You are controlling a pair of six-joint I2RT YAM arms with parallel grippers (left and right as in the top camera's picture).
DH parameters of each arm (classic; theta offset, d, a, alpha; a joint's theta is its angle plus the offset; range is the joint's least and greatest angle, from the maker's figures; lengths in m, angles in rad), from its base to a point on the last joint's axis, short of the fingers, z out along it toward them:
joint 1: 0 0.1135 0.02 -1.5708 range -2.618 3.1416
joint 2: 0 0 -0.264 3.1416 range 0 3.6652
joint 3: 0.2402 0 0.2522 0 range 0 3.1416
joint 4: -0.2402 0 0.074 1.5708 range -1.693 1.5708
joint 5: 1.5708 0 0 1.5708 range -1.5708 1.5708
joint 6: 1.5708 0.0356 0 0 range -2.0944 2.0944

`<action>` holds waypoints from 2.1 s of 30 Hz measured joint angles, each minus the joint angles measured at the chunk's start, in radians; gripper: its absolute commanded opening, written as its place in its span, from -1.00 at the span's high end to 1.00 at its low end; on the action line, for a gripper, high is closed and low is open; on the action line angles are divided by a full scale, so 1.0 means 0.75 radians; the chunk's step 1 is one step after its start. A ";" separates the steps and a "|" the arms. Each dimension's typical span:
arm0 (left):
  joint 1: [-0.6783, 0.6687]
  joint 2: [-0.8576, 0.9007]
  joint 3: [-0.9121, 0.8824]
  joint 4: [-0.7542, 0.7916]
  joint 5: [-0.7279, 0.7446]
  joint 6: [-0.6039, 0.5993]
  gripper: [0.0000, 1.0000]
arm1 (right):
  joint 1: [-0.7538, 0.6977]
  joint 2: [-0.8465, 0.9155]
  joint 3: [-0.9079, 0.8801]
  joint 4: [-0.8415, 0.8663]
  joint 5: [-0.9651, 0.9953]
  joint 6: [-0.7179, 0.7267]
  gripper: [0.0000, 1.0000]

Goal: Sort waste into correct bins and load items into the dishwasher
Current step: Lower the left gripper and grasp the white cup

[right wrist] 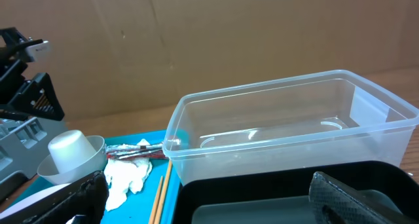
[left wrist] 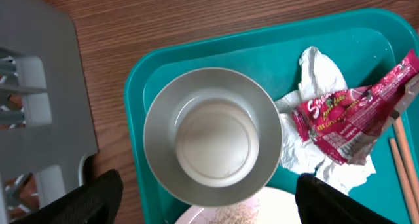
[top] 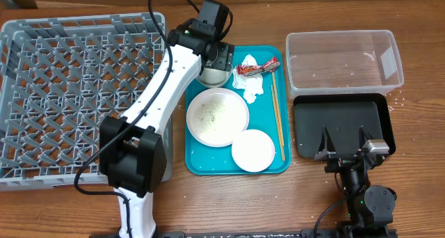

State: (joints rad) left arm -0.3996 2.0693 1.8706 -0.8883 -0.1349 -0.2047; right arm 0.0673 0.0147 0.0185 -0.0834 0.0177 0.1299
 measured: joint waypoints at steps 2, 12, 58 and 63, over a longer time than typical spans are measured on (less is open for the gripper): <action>0.000 0.019 0.000 0.019 0.003 0.000 -0.75 | -0.001 0.000 0.000 0.000 -0.001 0.001 -1.00; 0.000 0.101 -0.005 0.053 0.031 -0.004 -0.80 | -0.001 0.000 0.000 0.000 0.000 0.001 -1.00; 0.001 0.169 -0.045 0.144 0.034 -0.039 -0.35 | -0.001 0.000 0.000 0.001 -0.001 0.000 -1.00; 0.002 0.169 -0.045 0.144 0.027 -0.039 -0.28 | -0.001 0.000 0.000 0.001 0.000 0.001 -1.00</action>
State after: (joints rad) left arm -0.3985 2.1963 1.8366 -0.7799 -0.1143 -0.2340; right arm 0.0669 0.0147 0.0185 -0.0830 0.0177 0.1303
